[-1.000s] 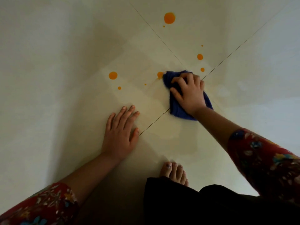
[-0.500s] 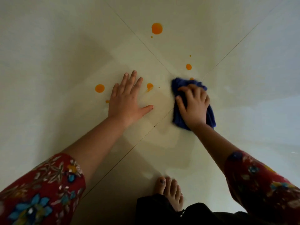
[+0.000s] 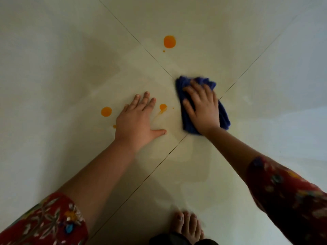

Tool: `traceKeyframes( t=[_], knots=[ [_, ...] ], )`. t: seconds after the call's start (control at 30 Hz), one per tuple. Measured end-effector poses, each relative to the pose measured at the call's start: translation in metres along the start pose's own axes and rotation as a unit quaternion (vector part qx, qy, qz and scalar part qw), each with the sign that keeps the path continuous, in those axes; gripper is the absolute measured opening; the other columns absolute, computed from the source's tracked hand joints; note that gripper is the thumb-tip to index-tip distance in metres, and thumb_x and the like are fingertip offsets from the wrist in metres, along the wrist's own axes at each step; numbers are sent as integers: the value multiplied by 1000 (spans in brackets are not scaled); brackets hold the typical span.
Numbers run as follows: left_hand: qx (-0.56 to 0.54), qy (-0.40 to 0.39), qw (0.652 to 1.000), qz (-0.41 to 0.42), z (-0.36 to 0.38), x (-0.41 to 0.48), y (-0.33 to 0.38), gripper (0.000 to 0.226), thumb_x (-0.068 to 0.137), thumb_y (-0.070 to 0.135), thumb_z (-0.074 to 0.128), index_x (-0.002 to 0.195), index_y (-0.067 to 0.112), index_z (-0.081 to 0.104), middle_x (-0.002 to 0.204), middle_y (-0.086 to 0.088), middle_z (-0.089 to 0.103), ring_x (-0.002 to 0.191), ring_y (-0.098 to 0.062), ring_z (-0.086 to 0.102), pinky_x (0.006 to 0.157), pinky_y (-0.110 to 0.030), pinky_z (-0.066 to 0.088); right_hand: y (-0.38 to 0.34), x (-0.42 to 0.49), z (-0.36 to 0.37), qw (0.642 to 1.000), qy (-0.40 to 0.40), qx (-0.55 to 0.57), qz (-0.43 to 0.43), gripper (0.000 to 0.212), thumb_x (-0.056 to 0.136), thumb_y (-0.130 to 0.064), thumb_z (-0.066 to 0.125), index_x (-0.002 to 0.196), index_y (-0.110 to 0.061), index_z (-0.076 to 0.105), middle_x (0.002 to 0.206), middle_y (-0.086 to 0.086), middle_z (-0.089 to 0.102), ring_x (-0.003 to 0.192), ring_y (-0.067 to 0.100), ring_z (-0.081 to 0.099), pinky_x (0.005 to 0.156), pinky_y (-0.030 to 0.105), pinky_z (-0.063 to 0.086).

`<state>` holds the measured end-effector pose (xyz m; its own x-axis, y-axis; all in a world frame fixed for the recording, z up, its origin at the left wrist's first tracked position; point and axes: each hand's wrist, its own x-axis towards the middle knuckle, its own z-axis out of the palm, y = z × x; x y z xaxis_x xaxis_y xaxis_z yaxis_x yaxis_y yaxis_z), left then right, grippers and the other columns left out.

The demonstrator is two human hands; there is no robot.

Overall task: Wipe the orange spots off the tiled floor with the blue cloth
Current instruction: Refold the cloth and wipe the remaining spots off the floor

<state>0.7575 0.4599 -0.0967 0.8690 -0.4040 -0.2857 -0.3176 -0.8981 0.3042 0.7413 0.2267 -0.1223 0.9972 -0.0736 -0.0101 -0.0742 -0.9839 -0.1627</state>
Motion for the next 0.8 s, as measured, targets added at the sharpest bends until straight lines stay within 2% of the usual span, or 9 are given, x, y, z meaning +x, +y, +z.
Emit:
traceKeyframes(
  t=[0.1,0.27,0.33,0.43,0.5,0.57,0.7,0.73,0.8],
  knots=[
    [0,2,1000,4,-1,3,-1,106,71,77,57,154,29,11,163,8,0,150,-14,4,119,-37,18,33,-29,-8,998,-46,-15,-38,50,100,-51,26,145,-31,37,158,-7,28,149,21,14,120,46,10],
    [7,14,1000,6,1,1,0,105,71,77,56,154,30,13,163,9,2,150,-13,6,118,-37,22,49,58,-14,983,-7,9,183,52,100,-51,25,150,-35,26,162,-8,13,150,24,1,119,52,4],
    [8,17,1000,7,0,-1,-1,104,71,77,56,154,30,13,163,8,3,150,-13,6,118,-37,21,16,74,-9,988,-25,-3,150,53,101,-48,27,152,-35,20,163,-6,9,150,27,-1,119,52,3],
    [-3,18,1000,6,-1,-2,0,103,72,75,58,154,29,15,163,7,3,150,-14,6,119,-37,20,-23,30,0,997,-67,-26,-41,55,101,-49,21,154,-34,16,163,-5,9,150,26,-3,119,48,1],
    [-5,12,1000,6,-2,-1,-1,104,72,75,58,154,29,13,163,7,2,150,-14,5,119,-38,19,-13,-9,-4,988,-93,-35,-120,54,102,-48,17,154,-35,13,163,-8,7,150,23,-7,120,44,-4],
    [-7,13,1000,9,-1,0,-1,104,72,75,58,154,29,13,163,8,2,150,-14,5,119,-38,20,14,-10,-10,990,-91,-37,-100,53,102,-47,16,154,-37,13,162,-9,8,150,22,-3,121,44,-1],
    [-9,1,1000,8,0,1,-2,104,72,76,57,154,30,13,163,8,2,150,-13,5,119,-38,21,12,44,-8,994,-47,-24,92,53,103,-46,16,154,-35,11,163,-7,6,150,23,-4,121,48,2],
    [-10,0,1000,7,-1,-1,-3,103,73,75,57,154,30,14,163,8,2,150,-13,5,119,-38,20,-4,47,-5,994,-44,-22,93,53,102,-46,17,154,-34,11,163,-6,6,150,25,-3,121,48,2],
    [-7,40,999,18,-2,-9,-10,96,76,72,55,154,29,19,163,7,6,150,-14,7,119,-39,16,-35,27,2,998,-48,-26,-7,55,101,-45,15,154,-30,16,163,-3,10,150,27,0,120,49,5]
  ],
)
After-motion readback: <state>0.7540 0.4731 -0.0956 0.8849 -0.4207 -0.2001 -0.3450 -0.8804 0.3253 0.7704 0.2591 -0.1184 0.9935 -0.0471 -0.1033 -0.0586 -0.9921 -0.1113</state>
